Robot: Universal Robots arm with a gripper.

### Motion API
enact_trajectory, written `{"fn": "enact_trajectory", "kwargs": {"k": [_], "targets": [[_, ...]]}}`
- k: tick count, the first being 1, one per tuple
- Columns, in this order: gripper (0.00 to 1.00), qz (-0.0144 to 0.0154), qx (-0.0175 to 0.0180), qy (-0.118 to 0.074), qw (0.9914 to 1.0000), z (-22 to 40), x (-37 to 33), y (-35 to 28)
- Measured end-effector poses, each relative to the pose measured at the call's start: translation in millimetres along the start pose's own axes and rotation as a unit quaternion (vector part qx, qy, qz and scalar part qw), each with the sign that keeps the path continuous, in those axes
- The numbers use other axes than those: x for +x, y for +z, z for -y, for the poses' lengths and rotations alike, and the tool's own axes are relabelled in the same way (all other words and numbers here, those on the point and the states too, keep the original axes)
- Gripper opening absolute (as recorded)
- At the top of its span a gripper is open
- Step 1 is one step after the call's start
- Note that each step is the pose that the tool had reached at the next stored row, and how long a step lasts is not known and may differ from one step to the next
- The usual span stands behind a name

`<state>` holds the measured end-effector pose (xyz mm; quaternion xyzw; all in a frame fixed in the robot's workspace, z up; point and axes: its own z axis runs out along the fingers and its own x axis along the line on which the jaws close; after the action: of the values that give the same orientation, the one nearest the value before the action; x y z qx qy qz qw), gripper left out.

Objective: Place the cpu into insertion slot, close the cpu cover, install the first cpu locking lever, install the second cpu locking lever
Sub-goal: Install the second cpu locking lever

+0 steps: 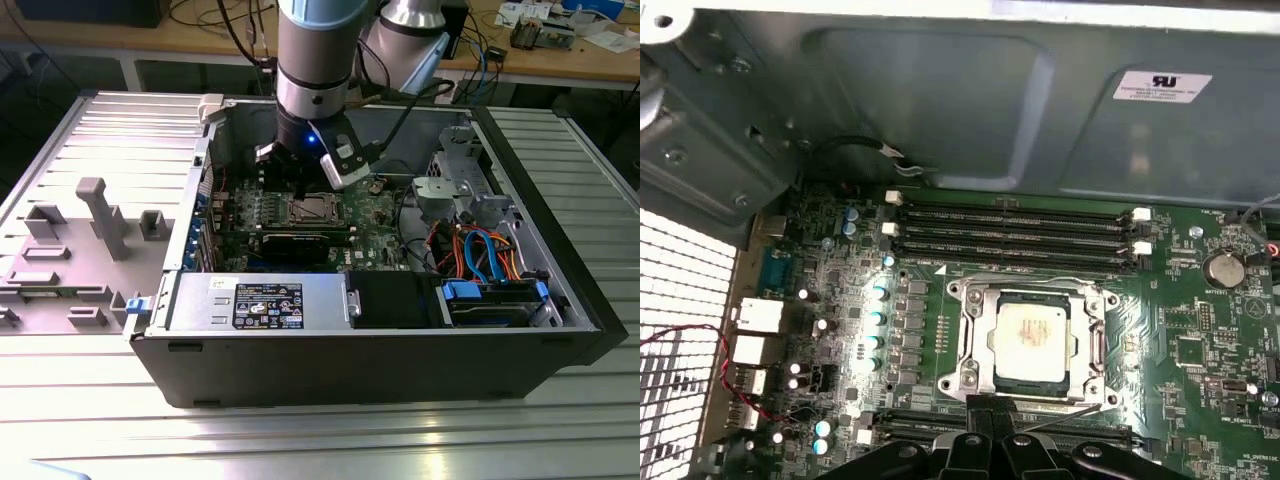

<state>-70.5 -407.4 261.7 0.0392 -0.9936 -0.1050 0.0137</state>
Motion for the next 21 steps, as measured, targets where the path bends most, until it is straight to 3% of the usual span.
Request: {"fn": "enact_trajectory", "kwargs": {"k": [11, 21], "targets": [[0.11, 0.0007, -0.0002, 0.004, 0.99999, 14.6, -1.0, 18.1], [0.11, -0.0031, -0.0008, 0.006, 0.99998, 18.0, 5.0, 26.9]]}}
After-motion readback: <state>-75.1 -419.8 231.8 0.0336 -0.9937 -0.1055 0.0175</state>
